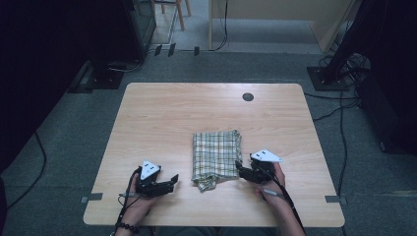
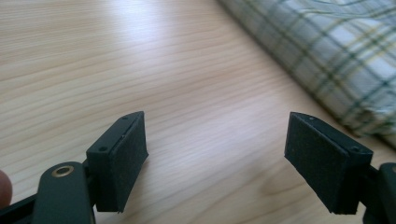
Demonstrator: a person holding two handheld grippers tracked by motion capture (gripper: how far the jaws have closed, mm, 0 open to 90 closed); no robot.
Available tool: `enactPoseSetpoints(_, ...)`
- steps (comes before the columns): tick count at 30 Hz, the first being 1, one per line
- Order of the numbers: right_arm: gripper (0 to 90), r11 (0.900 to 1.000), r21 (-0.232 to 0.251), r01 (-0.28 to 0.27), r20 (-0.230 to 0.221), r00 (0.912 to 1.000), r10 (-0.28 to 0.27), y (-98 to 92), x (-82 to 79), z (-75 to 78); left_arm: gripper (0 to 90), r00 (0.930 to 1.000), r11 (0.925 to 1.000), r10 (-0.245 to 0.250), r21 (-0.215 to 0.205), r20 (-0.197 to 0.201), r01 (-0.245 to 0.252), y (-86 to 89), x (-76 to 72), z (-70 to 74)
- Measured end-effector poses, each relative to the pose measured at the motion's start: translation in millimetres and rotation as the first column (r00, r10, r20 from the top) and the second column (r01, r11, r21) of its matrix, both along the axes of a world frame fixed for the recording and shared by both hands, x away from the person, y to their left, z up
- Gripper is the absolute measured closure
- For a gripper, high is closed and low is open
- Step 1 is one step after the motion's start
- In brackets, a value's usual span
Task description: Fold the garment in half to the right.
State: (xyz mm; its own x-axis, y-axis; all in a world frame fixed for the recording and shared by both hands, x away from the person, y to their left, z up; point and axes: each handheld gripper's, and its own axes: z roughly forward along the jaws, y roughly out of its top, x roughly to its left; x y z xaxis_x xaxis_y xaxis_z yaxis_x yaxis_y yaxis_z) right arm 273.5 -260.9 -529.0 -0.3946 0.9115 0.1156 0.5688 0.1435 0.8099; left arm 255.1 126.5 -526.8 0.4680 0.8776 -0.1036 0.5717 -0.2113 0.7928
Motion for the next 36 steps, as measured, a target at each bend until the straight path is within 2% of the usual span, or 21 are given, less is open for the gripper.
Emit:
enactPoseSetpoints(3,30.5,1.000,-0.007,0.018,-0.036,0.9992,-0.018,-4.9,0.5,-0.9,20.1,0.9997,0.9994,0.024,0.024,-0.008,-0.024,11.5,1.4,-0.3)
enactPoseSetpoints(6,29.4,0.999,-0.018,0.037,-0.046,0.9982,-0.038,-9.6,0.4,-1.6,20.1,0.9980,0.9979,0.061,0.024,-0.014,-0.061,24.2,2.1,-0.4)
enactPoseSetpoints(8,29.1,0.998,-0.018,0.054,-0.047,0.9974,-0.055,-12.2,0.0,-1.6,15.2,0.9969,0.9970,0.072,0.029,-0.031,-0.071,32.0,3.7,-0.8)
enactPoseSetpoints(9,29.0,0.998,-0.023,0.062,-0.048,0.9969,-0.063,-13.7,-0.3,-1.5,9.7,0.9965,0.9964,0.077,0.038,-0.032,-0.075,35.3,3.8,-0.9)
enactPoseSetpoints(10,28.3,0.997,-0.038,0.063,-0.044,0.9969,-0.065,-15.6,-0.4,-1.6,9.7,0.9960,0.9956,0.083,0.045,-0.031,-0.082,37.6,3.8,-0.9)
enactPoseSetpoints(12,27.7,0.996,-0.055,0.069,-0.043,0.9965,-0.072,-16.8,-0.4,-1.6,9.7,0.9932,0.9908,0.114,0.077,-0.026,-0.111,45.0,3.7,-1.0)
enactPoseSetpoints(15,27.5,0.996,-0.055,0.075,-0.042,0.9961,-0.078,-19.1,-0.2,-1.7,9.7,0.9893,0.9873,0.144,0.072,-0.025,-0.142,54.4,4.0,-0.9)
enactPoseSetpoints(18,26.8,0.994,-0.071,0.079,-0.040,0.9958,-0.082,-19.1,-0.4,-1.8,9.7,0.9860,0.9820,0.165,0.097,-0.023,-0.162,62.3,4.1,-1.0)
enactPoseSetpoints(21,26.0,0.994,-0.079,0.080,-0.040,0.9957,-0.083,-19.2,-0.8,-1.9,9.7,0.9842,0.9777,0.176,0.120,-0.019,-0.172,68.3,3.8,-1.1)
enactPoseSetpoints(25,25.9,0.994,-0.073,0.084,-0.041,0.9953,-0.087,-21.7,-1.4,-1.9,9.7,0.9816,0.9759,0.190,0.113,-0.020,-0.187,78.3,2.8,-1.0)
enactPoseSetpoints(30,25.9,0.994,-0.051,0.092,-0.046,0.9945,-0.095,-25.9,-2.4,-1.8,9.7,0.9786,0.9695,0.205,0.140,-0.015,-0.201,87.5,2.1,-1.3)
enactPoseSetpoints(36,25.9,0.994,-0.057,0.097,-0.046,0.9939,-0.100,-27.1,-3.5,-1.9,9.7,0.9785,0.9693,0.206,0.141,-0.017,-0.201,97.6,0.4,-1.1)
